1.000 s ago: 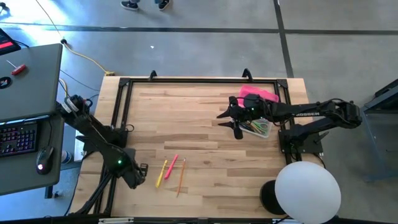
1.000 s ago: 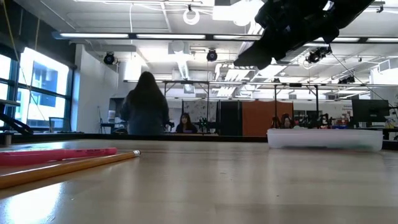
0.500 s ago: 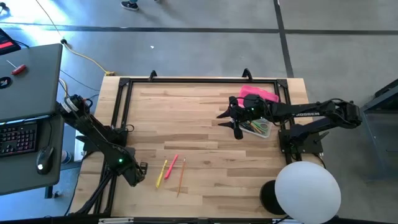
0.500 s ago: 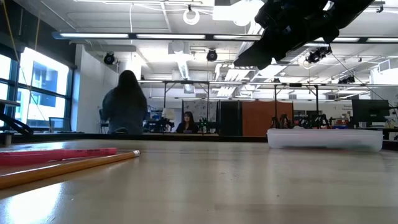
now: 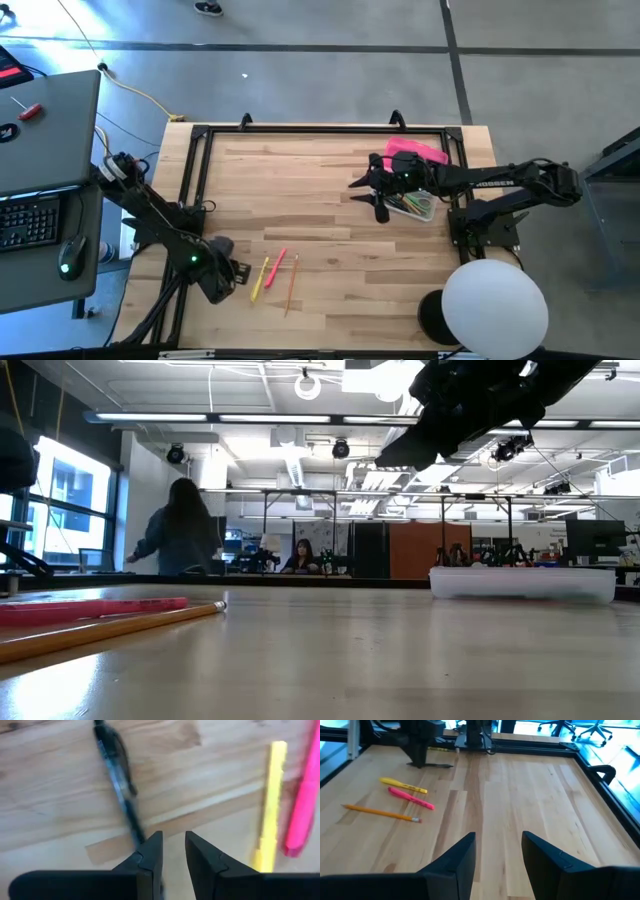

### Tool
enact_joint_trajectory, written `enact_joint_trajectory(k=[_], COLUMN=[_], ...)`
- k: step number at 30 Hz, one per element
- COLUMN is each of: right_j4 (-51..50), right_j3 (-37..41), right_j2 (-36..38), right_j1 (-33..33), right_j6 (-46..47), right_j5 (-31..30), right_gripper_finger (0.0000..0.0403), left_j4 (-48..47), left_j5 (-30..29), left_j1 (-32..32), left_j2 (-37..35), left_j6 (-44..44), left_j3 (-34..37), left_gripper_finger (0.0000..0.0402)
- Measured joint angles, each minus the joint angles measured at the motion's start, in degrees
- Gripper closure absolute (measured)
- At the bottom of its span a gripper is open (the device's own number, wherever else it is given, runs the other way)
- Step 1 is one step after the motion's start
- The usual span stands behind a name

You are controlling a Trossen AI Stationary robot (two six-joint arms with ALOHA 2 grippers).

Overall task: Pick & place school supplies into a supply box
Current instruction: Put the black pen into the pink supply box

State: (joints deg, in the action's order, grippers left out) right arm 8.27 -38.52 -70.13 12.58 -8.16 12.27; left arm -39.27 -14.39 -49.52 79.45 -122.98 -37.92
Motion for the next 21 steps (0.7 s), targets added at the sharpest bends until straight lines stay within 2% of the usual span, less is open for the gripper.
enact_joint_trajectory(k=[6,11,14,21], right_j4=[0.2,0.6,0.6,0.6], right_j3=[0.0,0.0,0.0,0.0], right_j2=[0.0,0.0,0.0,0.0], right_j1=[0.0,0.0,0.0,0.0], right_j6=[-1.0,-1.1,-1.1,-1.1], right_j5=[-0.3,-0.3,-0.2,-0.2], right_gripper_finger=[0.0265,0.0265,0.0265,0.0265], left_j4=[-4.4,-13.1,-15.8,-11.4], left_j5=[-2.6,-0.5,2.4,7.7], left_j1=[0.0,0.0,0.0,0.0], left_j2=[-0.1,-0.1,-0.1,0.0], left_j6=[4.0,2.8,2.3,-1.3], left_j3=[-5.7,-11.2,-11.3,-6.7], left_gripper_finger=[0.0289,0.0289,0.0289,0.0289])
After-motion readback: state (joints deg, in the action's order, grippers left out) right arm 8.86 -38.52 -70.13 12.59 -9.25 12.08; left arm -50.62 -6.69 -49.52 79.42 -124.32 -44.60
